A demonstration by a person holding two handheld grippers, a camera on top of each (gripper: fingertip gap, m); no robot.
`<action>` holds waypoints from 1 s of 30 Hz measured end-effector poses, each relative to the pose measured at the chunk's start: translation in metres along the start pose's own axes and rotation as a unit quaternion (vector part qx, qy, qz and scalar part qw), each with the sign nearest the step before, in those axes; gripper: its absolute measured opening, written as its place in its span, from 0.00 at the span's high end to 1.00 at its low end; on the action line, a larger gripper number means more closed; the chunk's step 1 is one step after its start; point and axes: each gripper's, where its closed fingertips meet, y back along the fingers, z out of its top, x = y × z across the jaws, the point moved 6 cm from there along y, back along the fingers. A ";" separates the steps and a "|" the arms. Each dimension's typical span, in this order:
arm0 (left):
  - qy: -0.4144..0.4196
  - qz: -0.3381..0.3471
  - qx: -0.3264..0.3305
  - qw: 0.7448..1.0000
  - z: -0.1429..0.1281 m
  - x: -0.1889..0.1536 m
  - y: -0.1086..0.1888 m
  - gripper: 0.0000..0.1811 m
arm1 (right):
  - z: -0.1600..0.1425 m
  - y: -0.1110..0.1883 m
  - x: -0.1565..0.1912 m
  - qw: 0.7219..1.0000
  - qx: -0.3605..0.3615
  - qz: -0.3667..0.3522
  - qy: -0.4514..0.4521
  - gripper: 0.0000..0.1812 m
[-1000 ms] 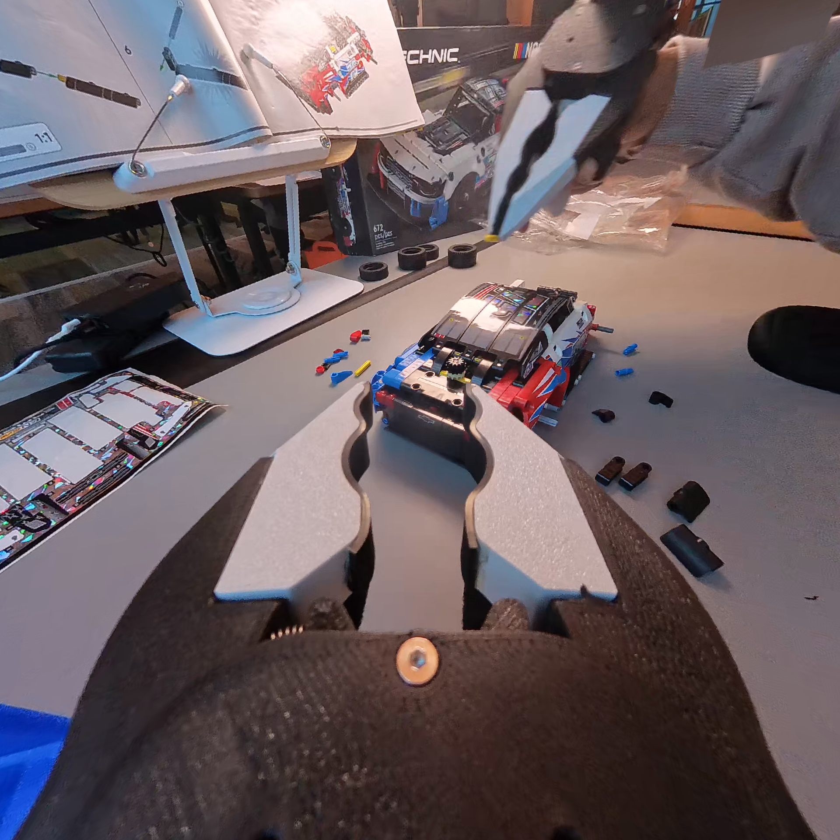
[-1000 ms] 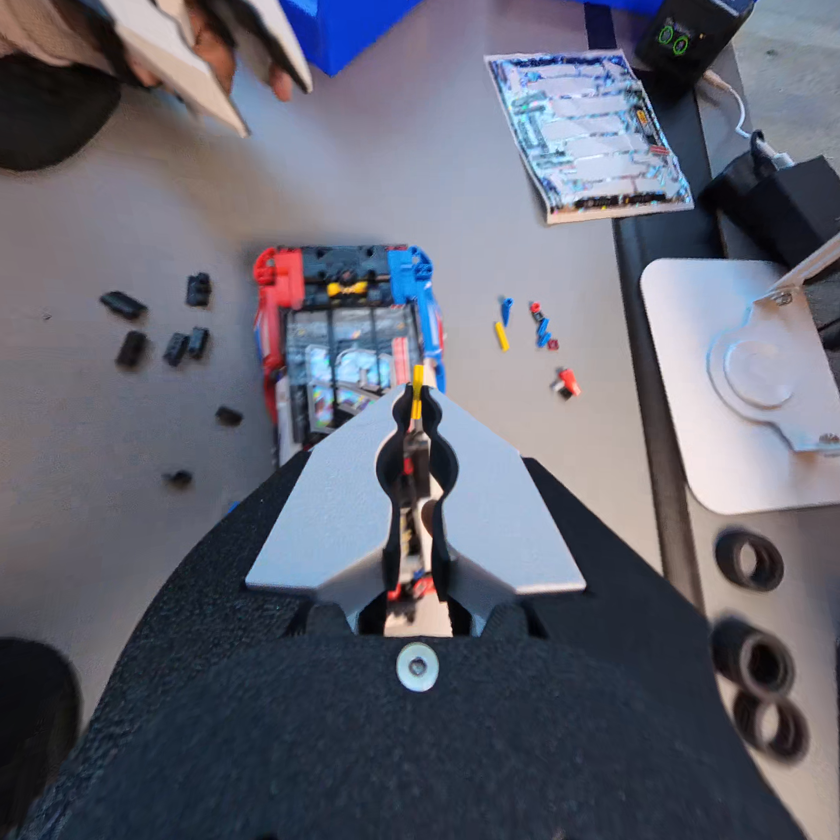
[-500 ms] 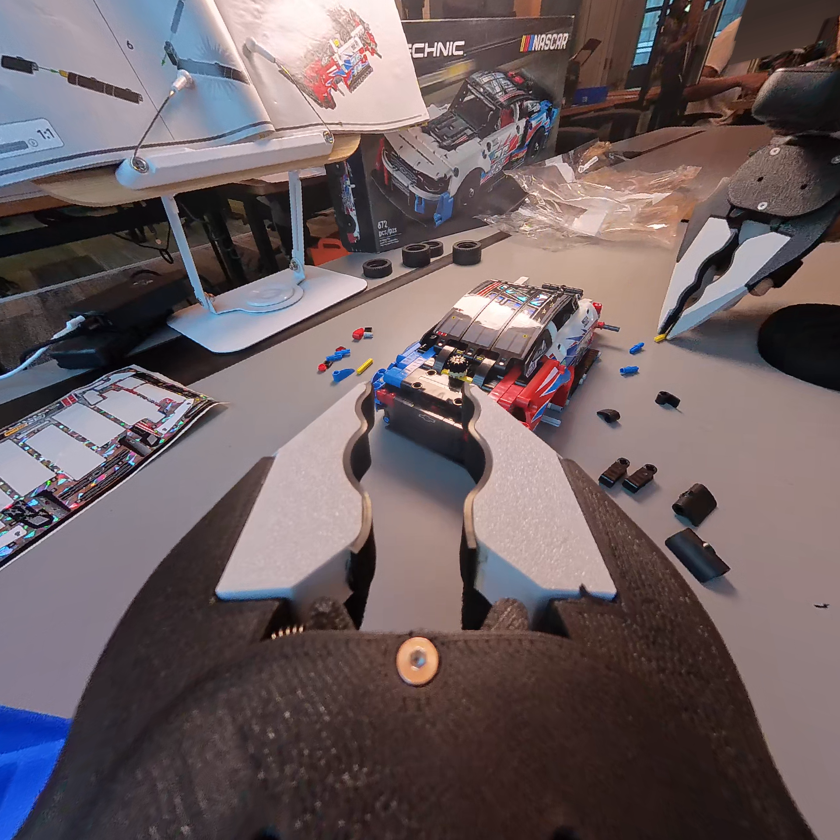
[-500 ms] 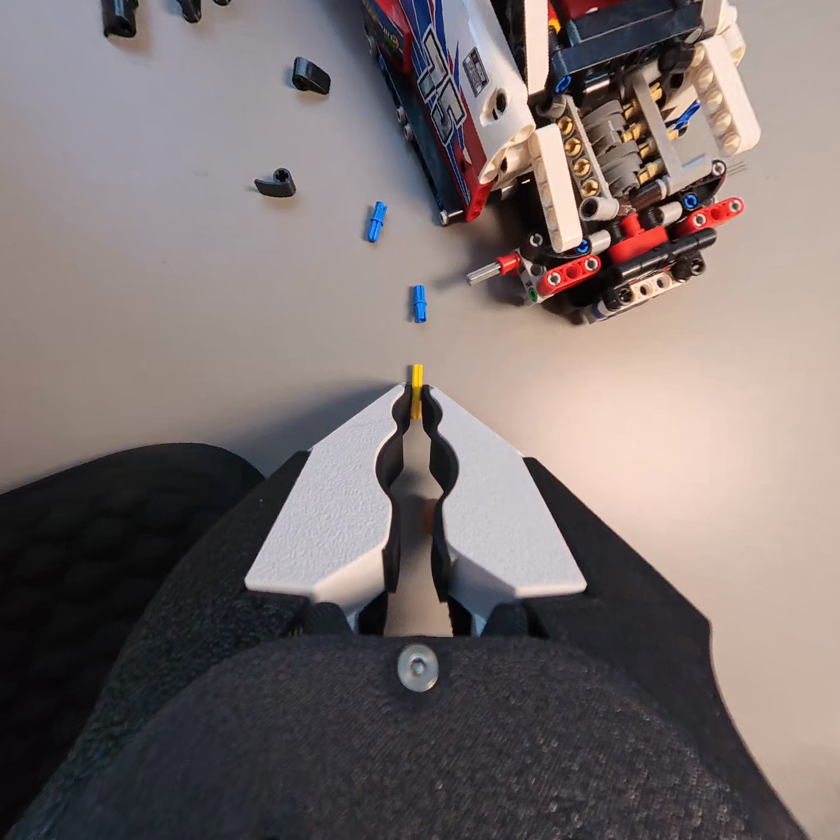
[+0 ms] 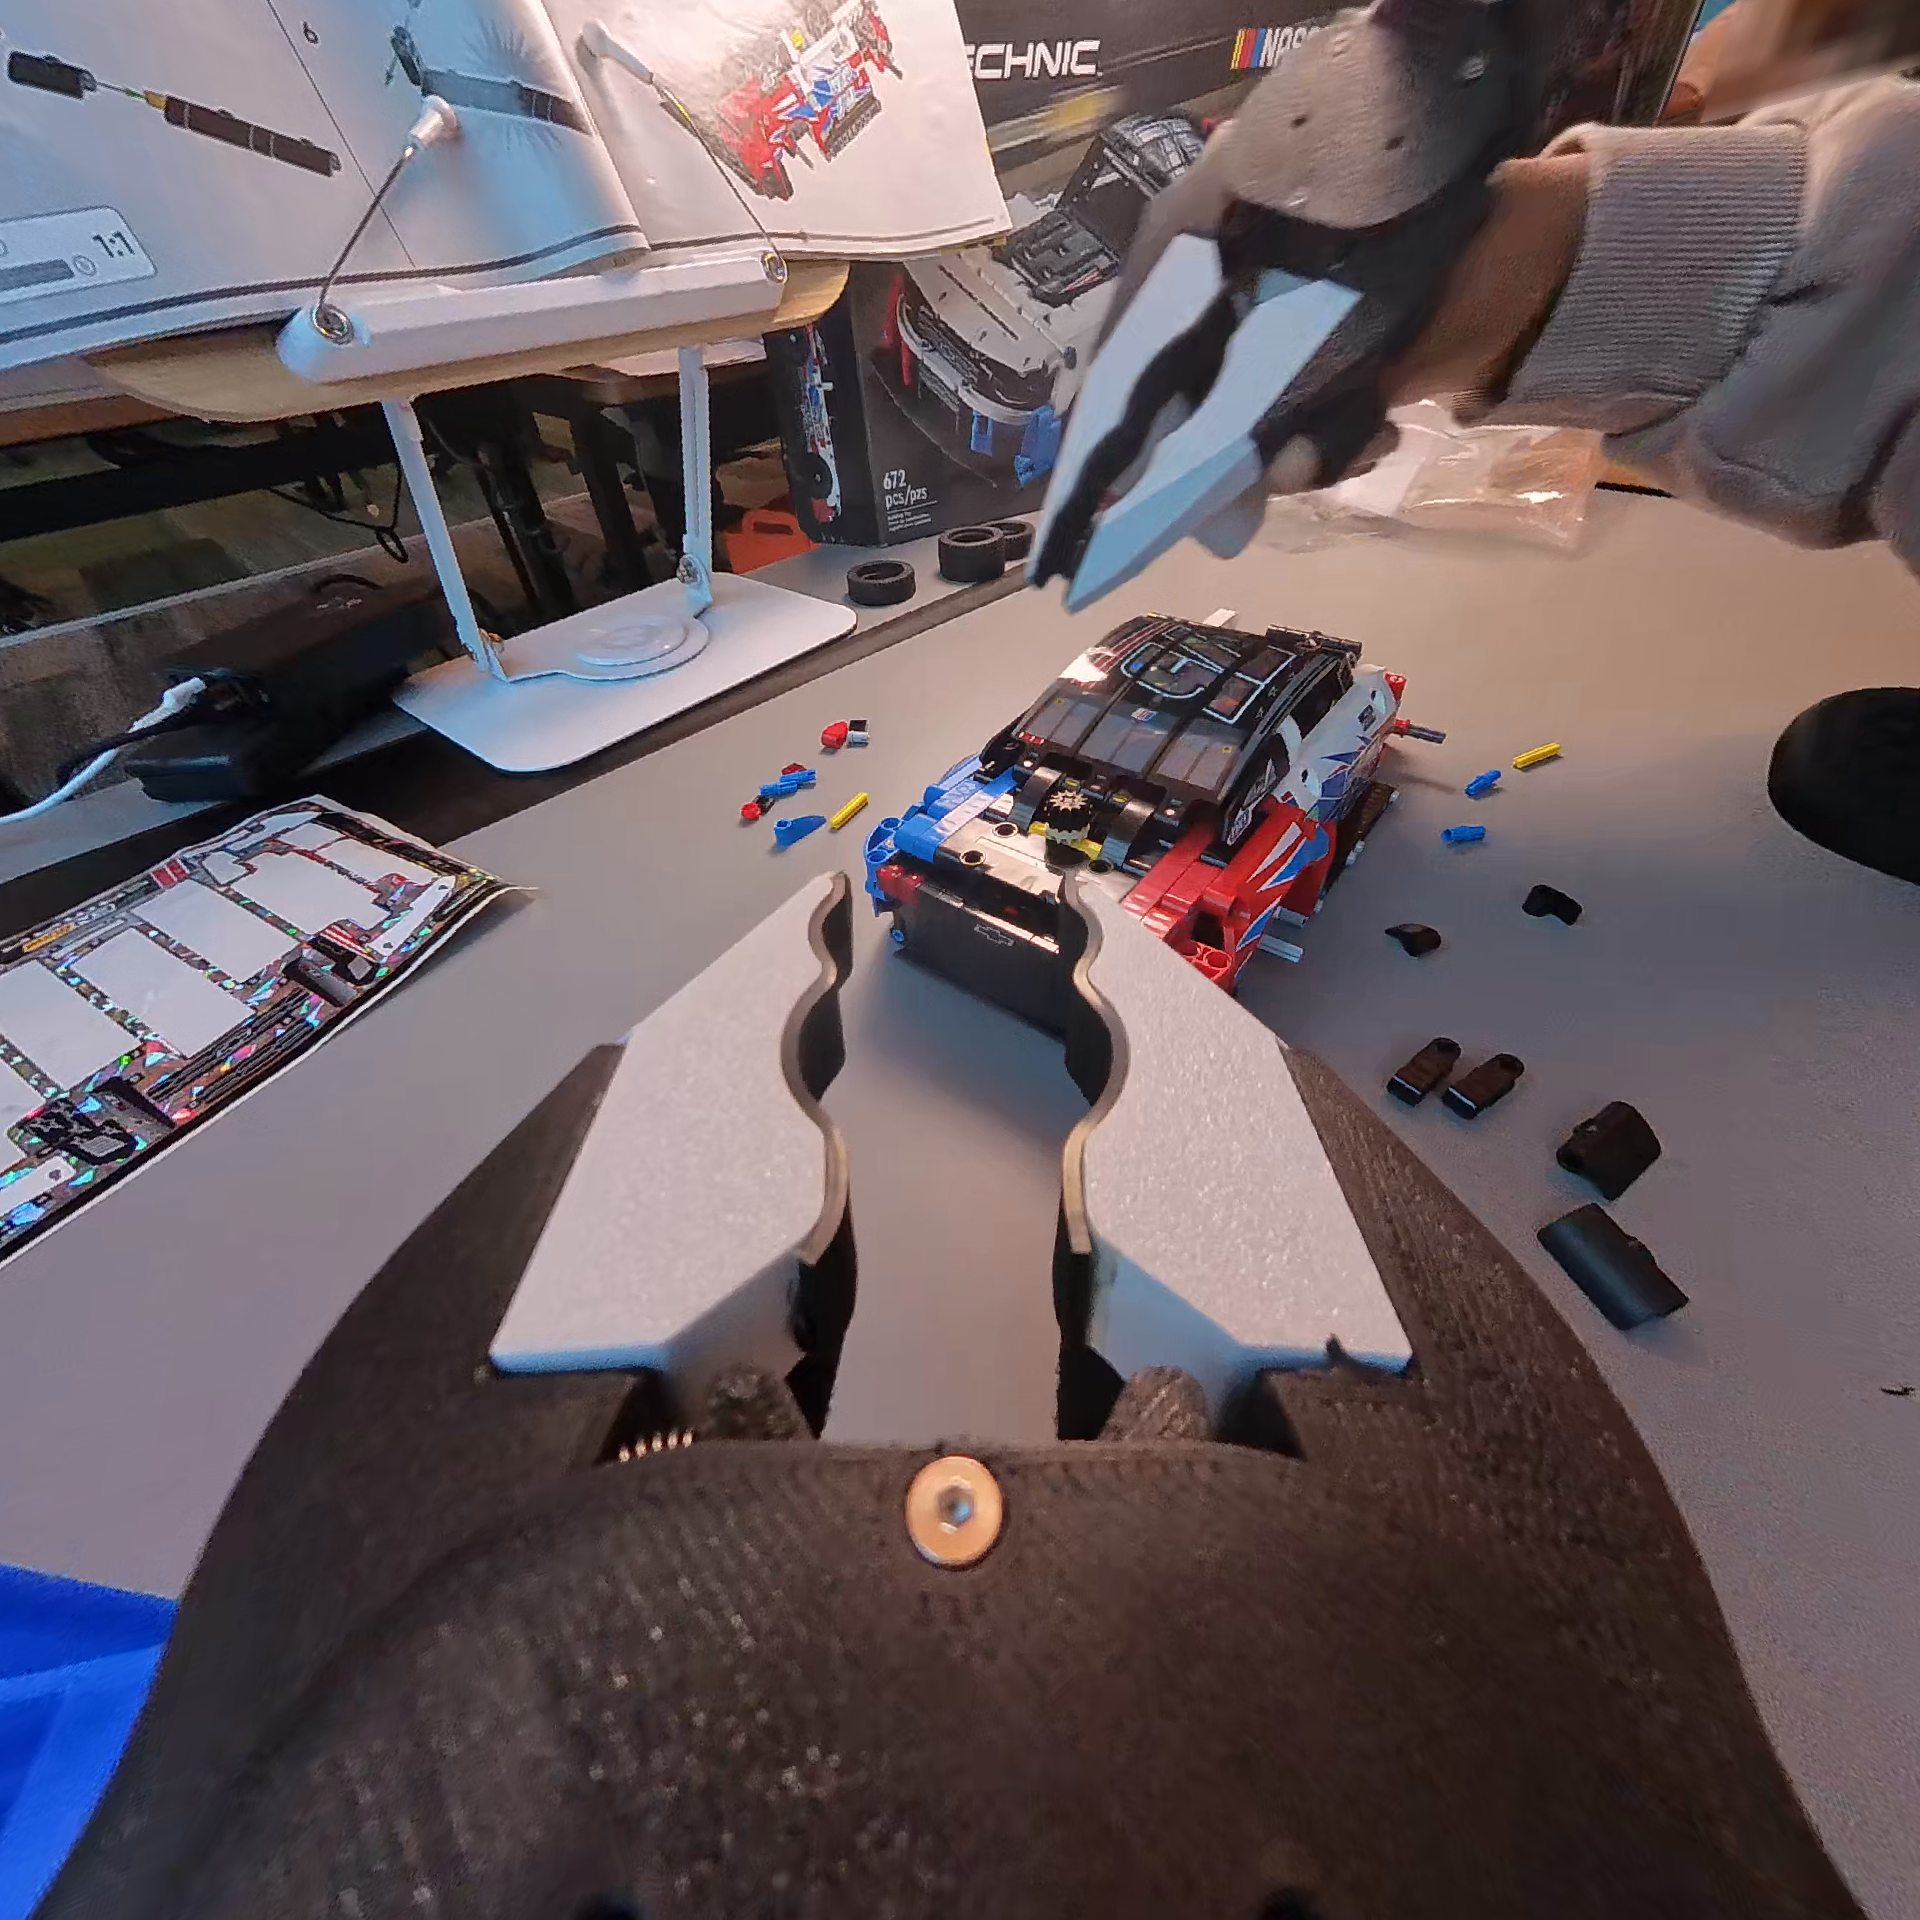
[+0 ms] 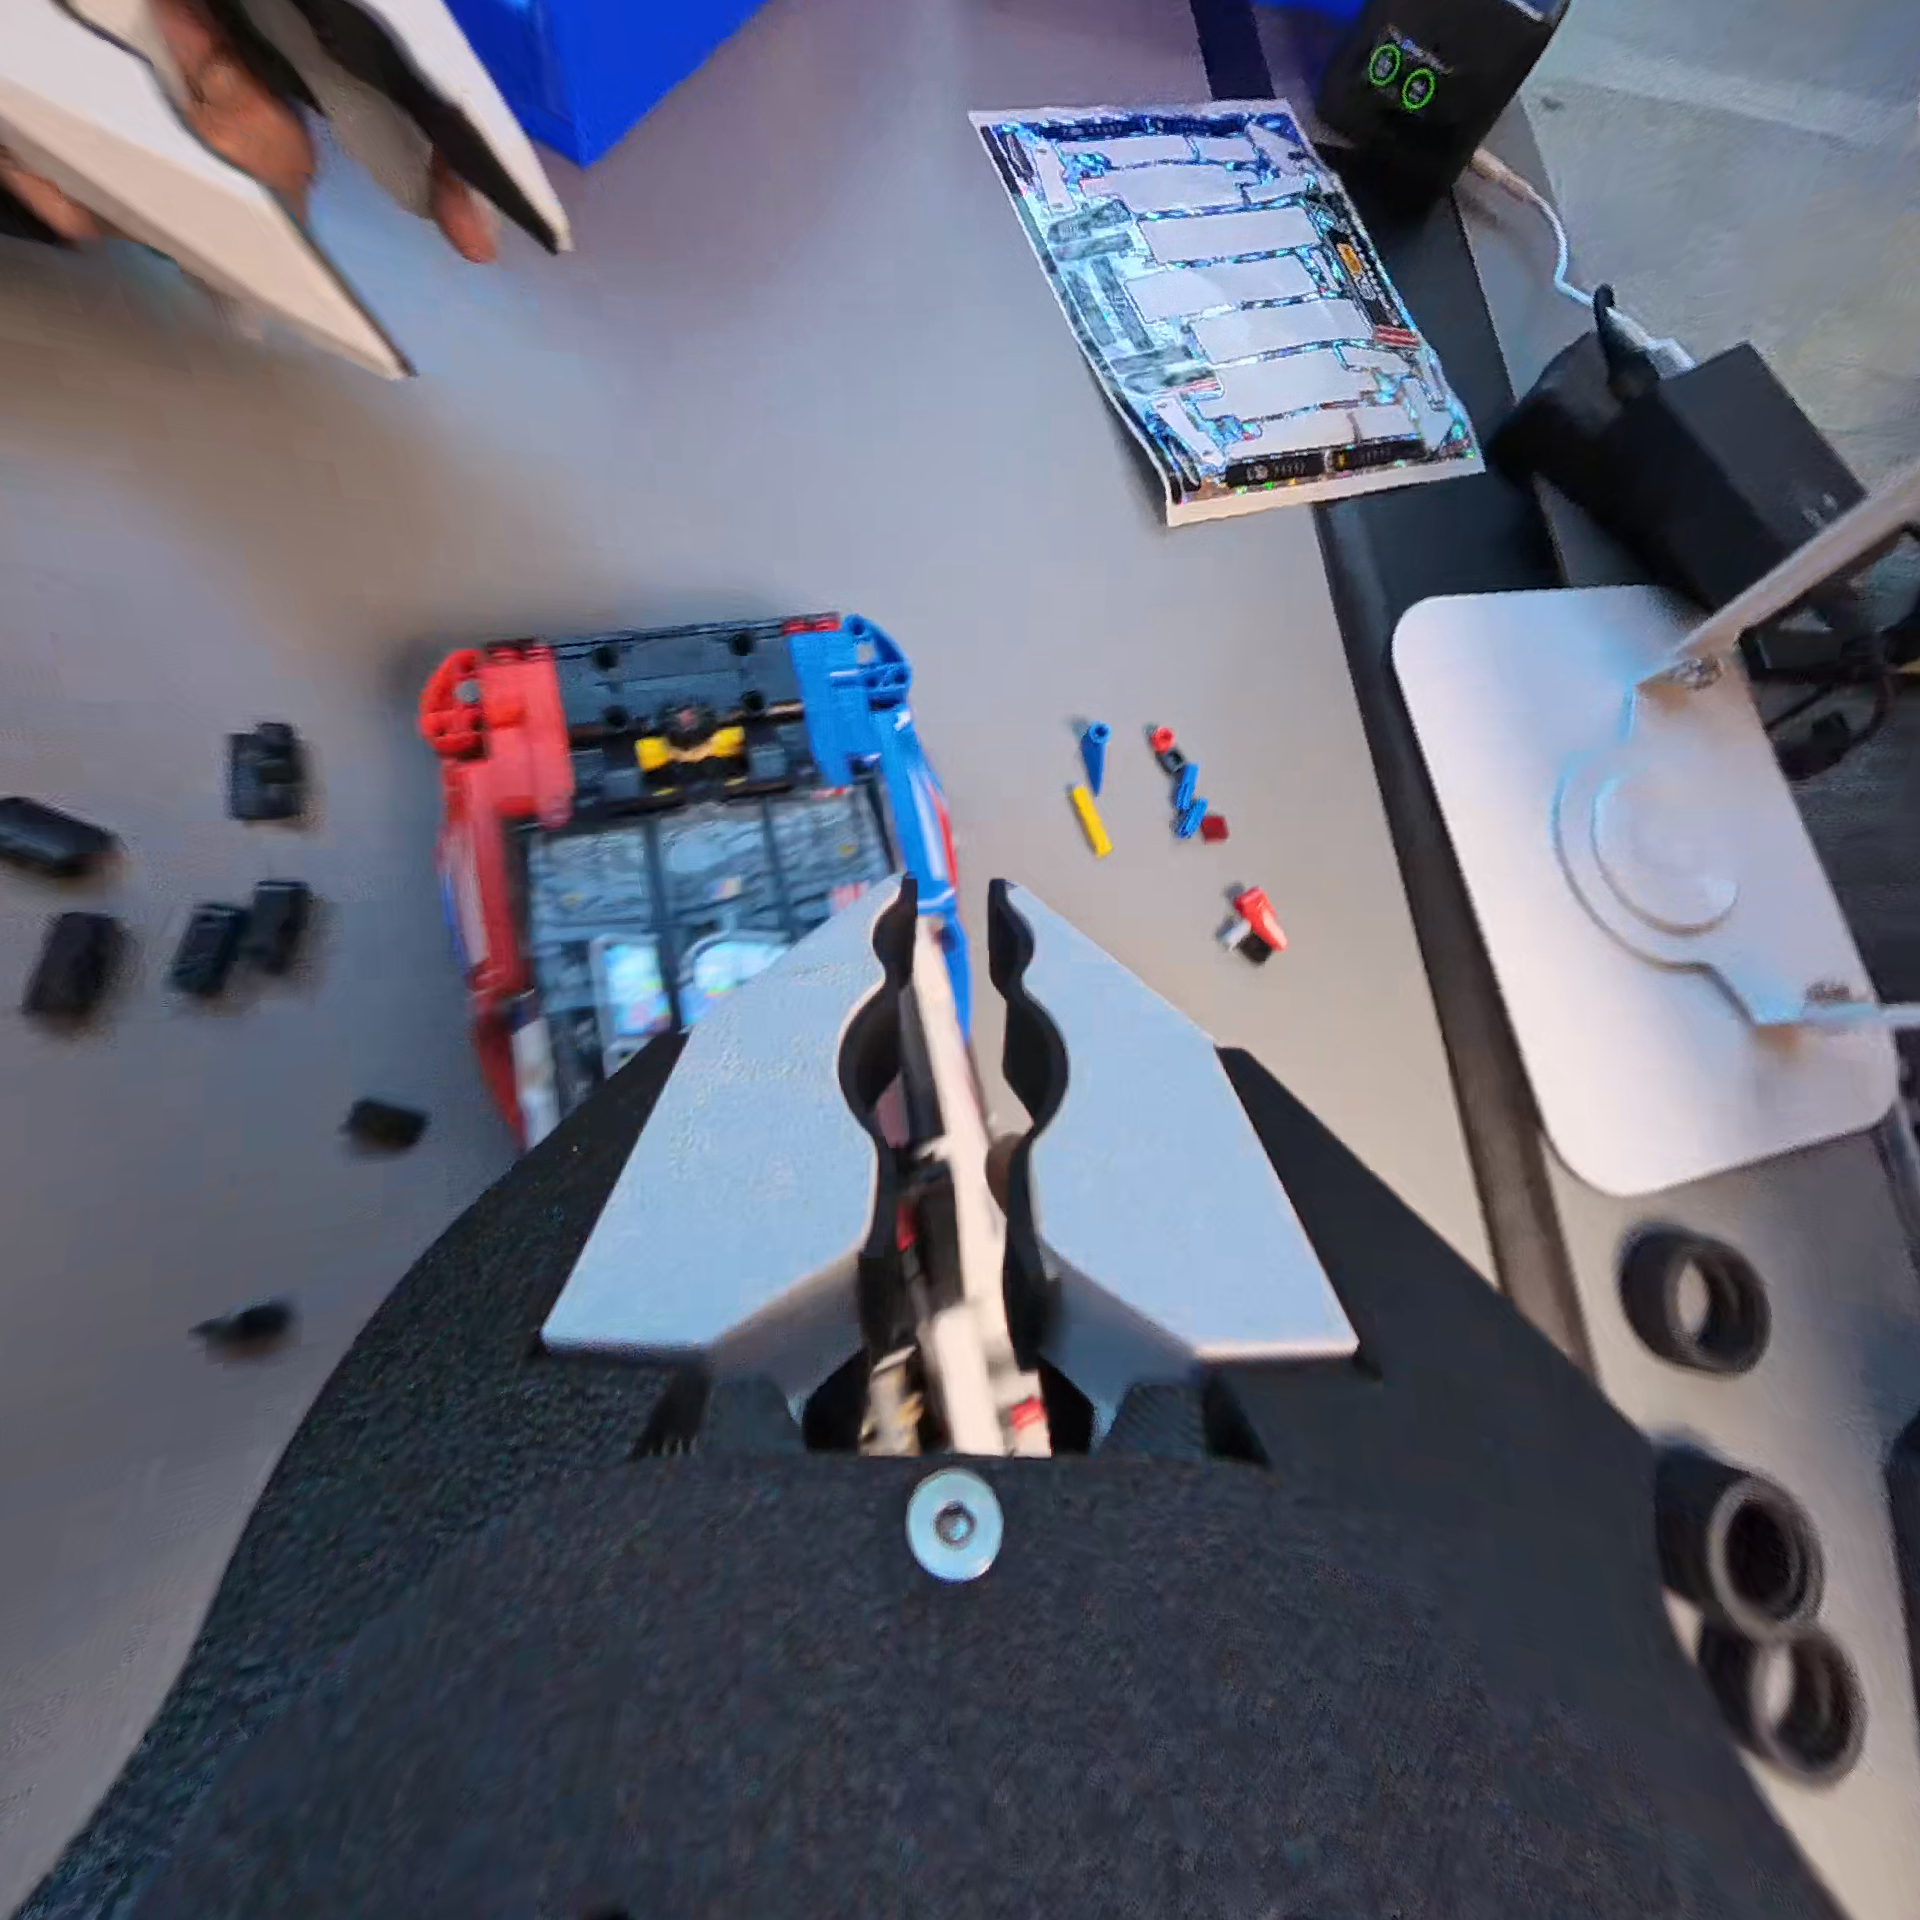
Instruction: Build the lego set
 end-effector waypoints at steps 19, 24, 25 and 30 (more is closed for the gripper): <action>0.002 -0.007 0.000 1.000 -0.001 0.001 0.001 0.79 | -0.022 -0.108 -0.051 0.987 0.119 0.097 0.037 0.99; -0.008 -0.004 -0.006 1.000 0.003 -0.001 0.003 0.79 | 0.009 -0.037 -0.036 0.999 0.007 0.051 0.010 0.99; -0.009 -0.004 -0.008 1.000 0.004 -0.001 0.004 0.79 | 0.013 -0.014 -0.028 0.999 -0.015 0.039 0.002 0.99; -0.007 -0.013 -0.010 1.000 0.004 -0.003 0.003 0.79 | -0.030 0.077 0.026 1.000 -0.001 -0.012 -0.029 1.00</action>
